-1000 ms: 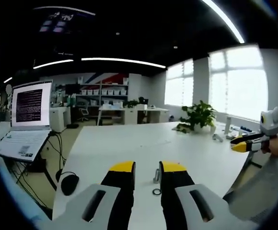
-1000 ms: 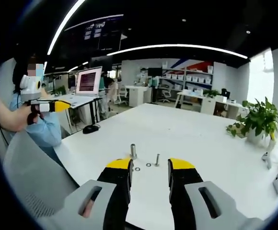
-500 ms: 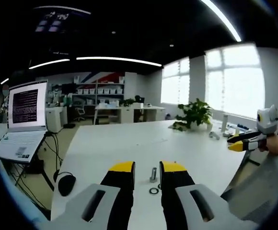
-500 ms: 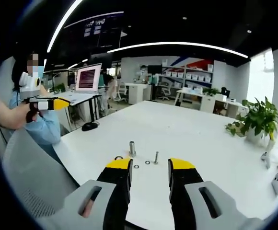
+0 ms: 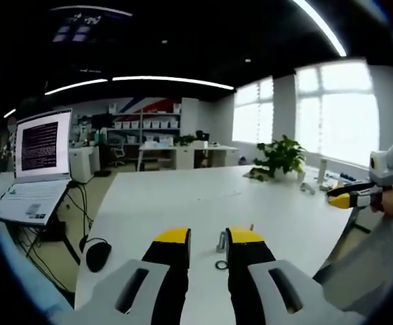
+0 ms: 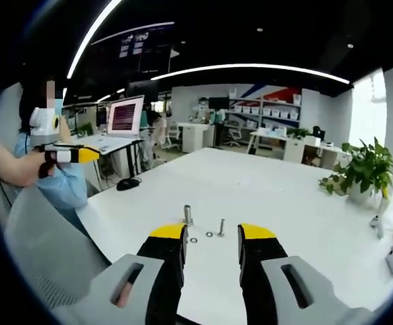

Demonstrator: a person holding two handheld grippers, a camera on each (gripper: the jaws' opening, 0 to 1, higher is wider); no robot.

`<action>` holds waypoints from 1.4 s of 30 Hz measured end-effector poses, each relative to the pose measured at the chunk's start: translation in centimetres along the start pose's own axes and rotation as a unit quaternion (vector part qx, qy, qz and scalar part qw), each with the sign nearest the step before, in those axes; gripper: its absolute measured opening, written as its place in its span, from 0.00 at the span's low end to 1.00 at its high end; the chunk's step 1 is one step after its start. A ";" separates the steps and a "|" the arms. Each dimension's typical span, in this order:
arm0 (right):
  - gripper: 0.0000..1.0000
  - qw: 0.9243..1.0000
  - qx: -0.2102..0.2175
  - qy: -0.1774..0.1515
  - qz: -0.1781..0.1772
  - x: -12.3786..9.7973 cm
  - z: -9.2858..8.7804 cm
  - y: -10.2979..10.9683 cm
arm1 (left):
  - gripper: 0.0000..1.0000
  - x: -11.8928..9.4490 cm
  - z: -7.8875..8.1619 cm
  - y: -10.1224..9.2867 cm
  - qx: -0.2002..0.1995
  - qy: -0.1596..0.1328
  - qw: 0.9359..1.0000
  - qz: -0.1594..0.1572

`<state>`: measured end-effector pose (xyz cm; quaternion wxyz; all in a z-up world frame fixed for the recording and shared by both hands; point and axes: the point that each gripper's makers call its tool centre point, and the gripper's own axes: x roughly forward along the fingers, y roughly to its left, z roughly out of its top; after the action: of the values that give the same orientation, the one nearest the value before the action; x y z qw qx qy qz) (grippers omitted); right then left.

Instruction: Place the washer onto the threaded stud by aligning its center hole with the stud, sliding it down to the base, and recovering from edge contact or off-axis alignment until the washer reaches the visible bottom stop.

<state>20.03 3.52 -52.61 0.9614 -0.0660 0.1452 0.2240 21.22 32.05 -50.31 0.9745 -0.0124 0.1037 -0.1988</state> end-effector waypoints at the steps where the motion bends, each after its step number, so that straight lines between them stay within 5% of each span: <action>1: 0.32 1.000 0.002 -0.002 -0.005 -0.1 0.0 -0.2 | 0.18 0.1 -0.1 -0.2 0.002 0.004 1.000 -0.004; 7: 0.33 1.000 0.004 0.000 -0.014 -0.1 0.0 -0.8 | 0.19 0.6 0.1 -1.1 0.007 0.004 1.000 -0.021; 24: 0.34 1.000 0.002 0.001 -0.005 0.1 0.0 -0.3 | 0.19 0.6 -0.5 -0.3 0.001 0.012 1.000 -0.008; 42: 0.37 0.999 0.047 -0.015 0.002 0.0 0.3 -1.0 | 0.21 1.5 -3.8 1.4 0.018 0.094 0.995 0.032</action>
<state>20.56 2.66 -52.29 0.9651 -0.0169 0.1408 0.2202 22.26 32.80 -54.42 0.9663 0.0275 0.1920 -0.1694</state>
